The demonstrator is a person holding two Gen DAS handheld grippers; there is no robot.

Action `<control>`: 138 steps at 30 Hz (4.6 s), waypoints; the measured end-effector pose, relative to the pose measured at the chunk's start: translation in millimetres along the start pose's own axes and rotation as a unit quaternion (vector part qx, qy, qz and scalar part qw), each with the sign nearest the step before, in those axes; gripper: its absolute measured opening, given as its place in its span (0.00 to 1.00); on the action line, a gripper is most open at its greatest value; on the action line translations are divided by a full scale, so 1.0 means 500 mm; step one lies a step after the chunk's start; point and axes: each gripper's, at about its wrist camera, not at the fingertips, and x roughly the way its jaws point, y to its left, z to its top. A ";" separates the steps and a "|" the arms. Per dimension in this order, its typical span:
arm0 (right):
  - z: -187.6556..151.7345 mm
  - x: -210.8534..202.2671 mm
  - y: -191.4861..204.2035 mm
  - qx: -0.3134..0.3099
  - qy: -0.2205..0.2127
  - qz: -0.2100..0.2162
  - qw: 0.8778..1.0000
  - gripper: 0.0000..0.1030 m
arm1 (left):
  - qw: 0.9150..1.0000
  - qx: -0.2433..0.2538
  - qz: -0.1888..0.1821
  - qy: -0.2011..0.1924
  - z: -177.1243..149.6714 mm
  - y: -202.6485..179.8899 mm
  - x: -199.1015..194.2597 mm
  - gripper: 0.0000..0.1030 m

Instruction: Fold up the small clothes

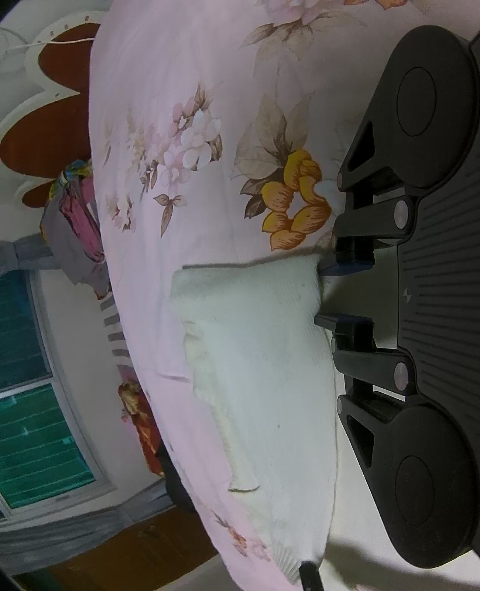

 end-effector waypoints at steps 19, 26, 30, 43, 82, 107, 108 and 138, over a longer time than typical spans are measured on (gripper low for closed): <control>0.017 -0.031 -0.015 0.009 -0.028 0.000 1.000 0.22 | 1.000 0.000 0.019 0.014 -0.009 0.036 0.017 0.03; 0.024 -0.018 -0.005 -0.016 -0.018 -0.018 1.000 0.13 | 0.997 0.020 0.069 -0.027 -0.007 0.037 -0.018 0.43; 0.049 -0.022 0.000 -0.005 -0.038 0.003 0.999 0.13 | 0.995 0.070 0.048 -0.046 0.004 -0.020 -0.017 0.44; 0.149 0.141 0.032 -0.021 -0.016 0.024 0.999 0.12 | 0.991 0.125 0.055 -0.007 0.004 -0.025 0.075 0.46; 0.033 -0.037 0.039 -0.029 -0.017 -0.031 0.999 0.64 | 0.983 0.129 0.125 -0.031 -0.088 -0.061 -0.048 0.99; 0.009 -0.034 0.156 -0.061 -0.017 0.009 0.998 0.61 | 0.875 -0.393 0.130 -0.252 -0.090 0.591 -0.356 0.03; 0.011 -0.035 0.154 -0.060 -0.018 0.010 0.998 0.61 | 0.879 -0.375 0.128 -0.265 -0.084 0.578 -0.360 0.03; 0.032 -0.104 0.024 0.031 -0.058 -0.037 0.997 0.61 | 0.994 0.029 -0.023 -0.102 0.075 -0.079 -0.014 0.03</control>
